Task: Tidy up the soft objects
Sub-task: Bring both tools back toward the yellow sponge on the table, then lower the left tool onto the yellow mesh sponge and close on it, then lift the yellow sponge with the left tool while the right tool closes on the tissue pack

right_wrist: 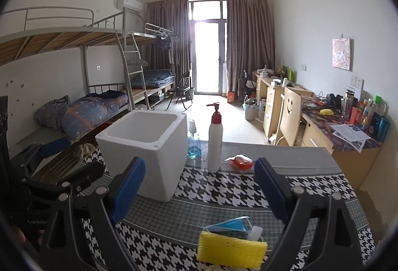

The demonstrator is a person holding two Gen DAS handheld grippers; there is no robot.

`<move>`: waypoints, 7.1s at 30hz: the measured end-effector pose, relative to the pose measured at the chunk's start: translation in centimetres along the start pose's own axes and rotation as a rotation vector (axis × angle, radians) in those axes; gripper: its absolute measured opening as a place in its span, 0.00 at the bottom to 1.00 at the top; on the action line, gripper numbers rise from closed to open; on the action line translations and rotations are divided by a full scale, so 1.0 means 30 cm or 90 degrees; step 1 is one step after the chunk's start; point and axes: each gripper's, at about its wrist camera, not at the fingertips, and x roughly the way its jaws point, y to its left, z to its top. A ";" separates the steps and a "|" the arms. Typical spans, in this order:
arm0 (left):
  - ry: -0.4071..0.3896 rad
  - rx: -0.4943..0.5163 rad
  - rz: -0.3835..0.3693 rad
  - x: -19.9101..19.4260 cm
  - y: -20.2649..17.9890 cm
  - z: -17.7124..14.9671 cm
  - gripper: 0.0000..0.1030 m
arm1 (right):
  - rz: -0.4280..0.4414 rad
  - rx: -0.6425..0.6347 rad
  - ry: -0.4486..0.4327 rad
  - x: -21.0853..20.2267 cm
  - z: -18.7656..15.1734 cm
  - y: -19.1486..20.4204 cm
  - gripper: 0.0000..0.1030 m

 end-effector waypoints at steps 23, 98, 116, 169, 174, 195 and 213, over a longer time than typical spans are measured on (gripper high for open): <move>0.048 0.008 -0.056 0.062 -0.097 -0.072 0.99 | -0.054 0.033 0.020 -0.049 -0.119 -0.082 0.89; 0.289 0.062 -0.199 0.343 -0.323 -0.300 0.56 | -0.088 0.119 0.167 -0.059 -0.486 -0.205 0.89; 0.330 0.066 -0.221 0.405 -0.360 -0.323 0.10 | -0.077 0.128 0.180 -0.055 -0.508 -0.209 0.89; 0.261 0.103 -0.161 0.293 -0.238 -0.280 0.74 | -0.010 0.070 0.236 0.014 -0.547 -0.091 0.36; 0.284 0.102 -0.168 0.347 -0.244 -0.287 0.74 | -0.008 0.064 0.239 0.018 -0.550 -0.097 0.36; 0.332 0.128 -0.185 0.368 -0.259 -0.334 0.11 | -0.006 0.075 0.242 0.026 -0.555 -0.113 0.34; 0.215 0.092 -0.164 0.195 -0.187 -0.212 0.11 | 0.016 0.084 0.197 -0.055 -0.476 -0.075 0.26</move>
